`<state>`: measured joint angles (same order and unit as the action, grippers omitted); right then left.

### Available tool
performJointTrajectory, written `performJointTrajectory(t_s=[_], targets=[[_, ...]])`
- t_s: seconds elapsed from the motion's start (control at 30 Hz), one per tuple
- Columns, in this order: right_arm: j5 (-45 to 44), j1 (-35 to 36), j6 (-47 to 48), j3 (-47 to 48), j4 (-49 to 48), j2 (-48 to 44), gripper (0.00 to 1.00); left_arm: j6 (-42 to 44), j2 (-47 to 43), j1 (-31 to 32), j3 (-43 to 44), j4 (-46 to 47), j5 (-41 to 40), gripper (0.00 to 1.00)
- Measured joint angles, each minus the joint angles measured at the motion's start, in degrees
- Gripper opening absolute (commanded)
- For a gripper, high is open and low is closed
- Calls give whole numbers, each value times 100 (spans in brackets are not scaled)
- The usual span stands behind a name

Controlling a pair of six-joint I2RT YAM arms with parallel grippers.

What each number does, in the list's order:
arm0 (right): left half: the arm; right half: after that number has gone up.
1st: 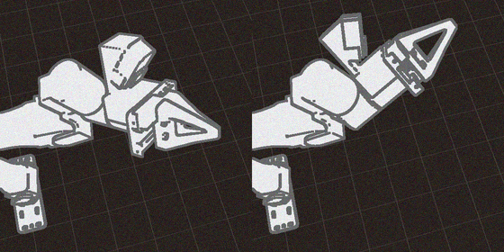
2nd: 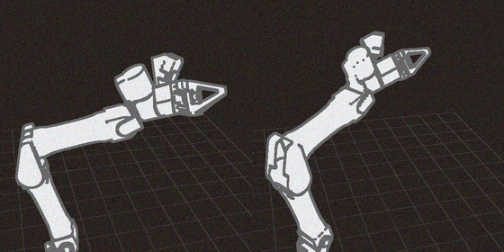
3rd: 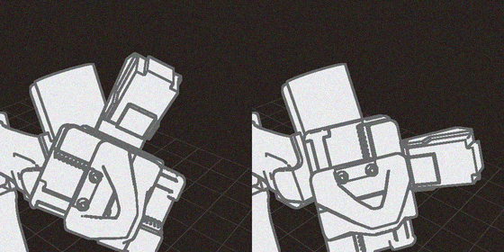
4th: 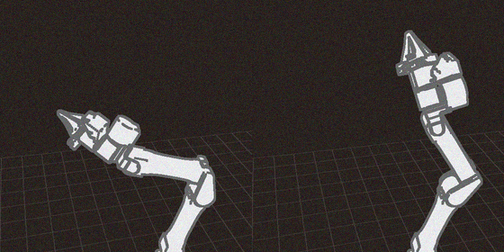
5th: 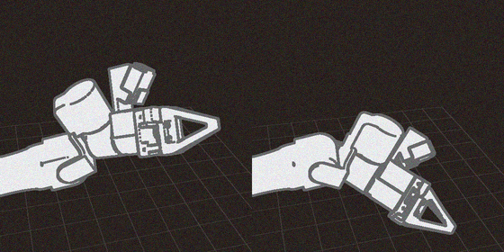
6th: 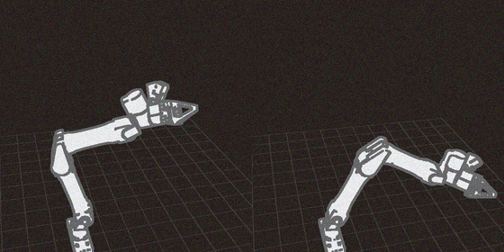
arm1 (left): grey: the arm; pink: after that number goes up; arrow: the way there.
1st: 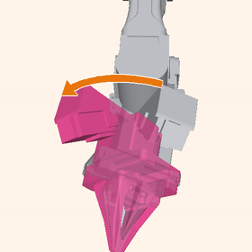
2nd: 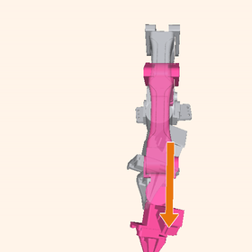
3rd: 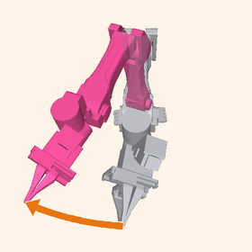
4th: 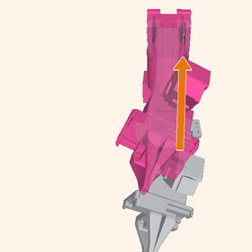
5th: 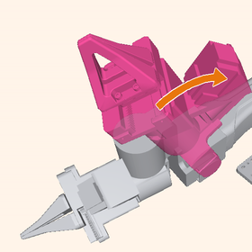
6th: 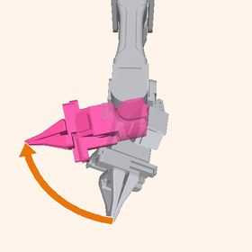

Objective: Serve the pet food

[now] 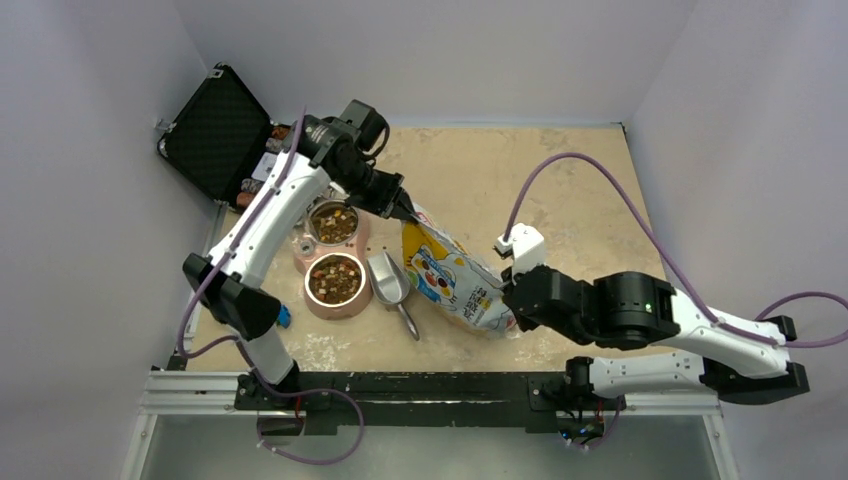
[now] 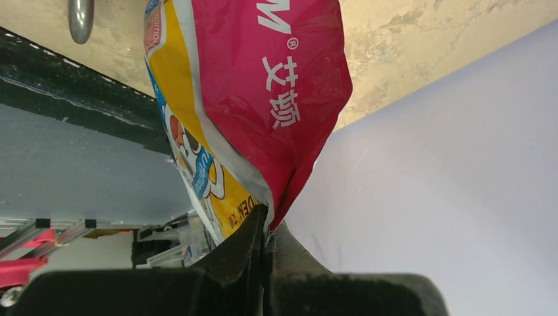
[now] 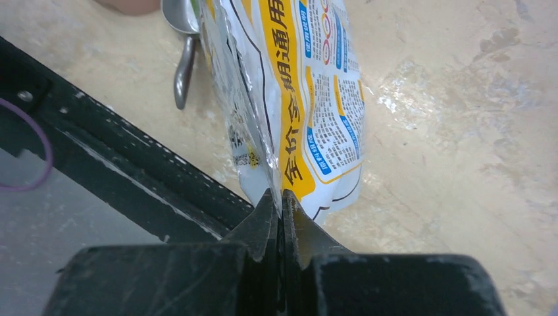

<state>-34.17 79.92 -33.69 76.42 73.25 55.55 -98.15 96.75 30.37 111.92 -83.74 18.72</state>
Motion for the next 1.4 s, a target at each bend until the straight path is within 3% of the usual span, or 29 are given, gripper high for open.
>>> performJointTrajectory(t_s=[0.2,0.27,0.37,0.47,0.6,0.73,1.03,1.4], targets=[[24,-24,-501,-494,-522,-691,0,522,935,-42,1311,-774,234,0],[57,-24,-581,-573,-614,-785,0,634,970,-55,1355,-852,280,0],[114,-22,-560,-588,-691,-800,0,787,752,-118,968,-640,376,0],[243,-20,-433,-581,-791,-715,0,839,164,-243,22,-79,496,25],[378,7,-271,-479,-625,-568,0,898,-503,-610,-590,435,240,40],[420,7,-129,-463,-568,-575,0,929,-903,-887,-778,815,-44,44],[525,7,92,-367,-522,-407,0,929,-942,-535,-1093,1071,-87,49],[522,33,190,-291,-501,-232,0,929,-1209,-332,-1167,625,-306,55]])
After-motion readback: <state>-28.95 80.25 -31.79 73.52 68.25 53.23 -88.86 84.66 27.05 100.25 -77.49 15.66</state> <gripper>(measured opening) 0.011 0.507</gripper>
